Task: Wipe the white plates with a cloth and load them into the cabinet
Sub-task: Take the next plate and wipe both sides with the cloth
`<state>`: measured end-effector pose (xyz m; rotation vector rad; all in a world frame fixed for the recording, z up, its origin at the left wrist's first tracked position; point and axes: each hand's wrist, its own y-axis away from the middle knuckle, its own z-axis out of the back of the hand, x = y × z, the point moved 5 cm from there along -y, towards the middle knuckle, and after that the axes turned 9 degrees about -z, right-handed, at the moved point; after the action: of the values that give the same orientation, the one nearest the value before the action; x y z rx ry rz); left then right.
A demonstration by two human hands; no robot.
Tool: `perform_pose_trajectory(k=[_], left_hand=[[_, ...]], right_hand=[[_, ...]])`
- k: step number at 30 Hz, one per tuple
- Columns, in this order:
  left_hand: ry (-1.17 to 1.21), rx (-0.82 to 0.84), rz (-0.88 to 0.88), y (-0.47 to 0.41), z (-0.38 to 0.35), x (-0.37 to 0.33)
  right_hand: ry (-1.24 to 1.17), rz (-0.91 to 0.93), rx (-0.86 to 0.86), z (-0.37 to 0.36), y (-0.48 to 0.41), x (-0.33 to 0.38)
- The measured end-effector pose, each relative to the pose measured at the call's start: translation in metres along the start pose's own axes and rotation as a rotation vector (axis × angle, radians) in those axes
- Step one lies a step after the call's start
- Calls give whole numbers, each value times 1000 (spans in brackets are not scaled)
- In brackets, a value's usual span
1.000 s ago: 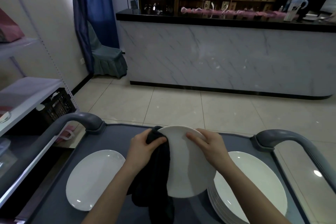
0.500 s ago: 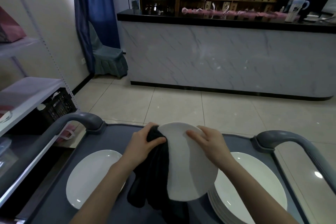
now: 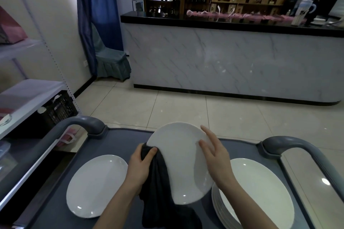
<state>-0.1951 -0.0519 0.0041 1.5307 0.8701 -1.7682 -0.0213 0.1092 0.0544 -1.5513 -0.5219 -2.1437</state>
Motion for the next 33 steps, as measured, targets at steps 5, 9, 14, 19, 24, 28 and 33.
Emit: perform_pose_trajectory(k=[5, 9, 14, 19, 24, 28, 33], left_hand=[[-52, 38, -61, -16, 4, -18], [-59, 77, -101, -30, 0, -41], [124, -134, -33, -13, -10, -27], [163, -203, 55, -4, -11, -12], [-2, -48, -139, -23, 9, -35], [-229, 269, -294, -35, 3, -64], [-255, 371, -325, -34, -10, -64]], right_hand=[[182, 121, 157, 6, -7, 10], [-64, 117, 23, 11, -11, 21], [-380, 27, -234, 0, 0, 19], [-365, -72, -270, -16, 17, -2], [-1, 148, 18, 4, -1, 14], [216, 200, 338, 7, -17, 35], [226, 195, 389, -7, -18, 36]])
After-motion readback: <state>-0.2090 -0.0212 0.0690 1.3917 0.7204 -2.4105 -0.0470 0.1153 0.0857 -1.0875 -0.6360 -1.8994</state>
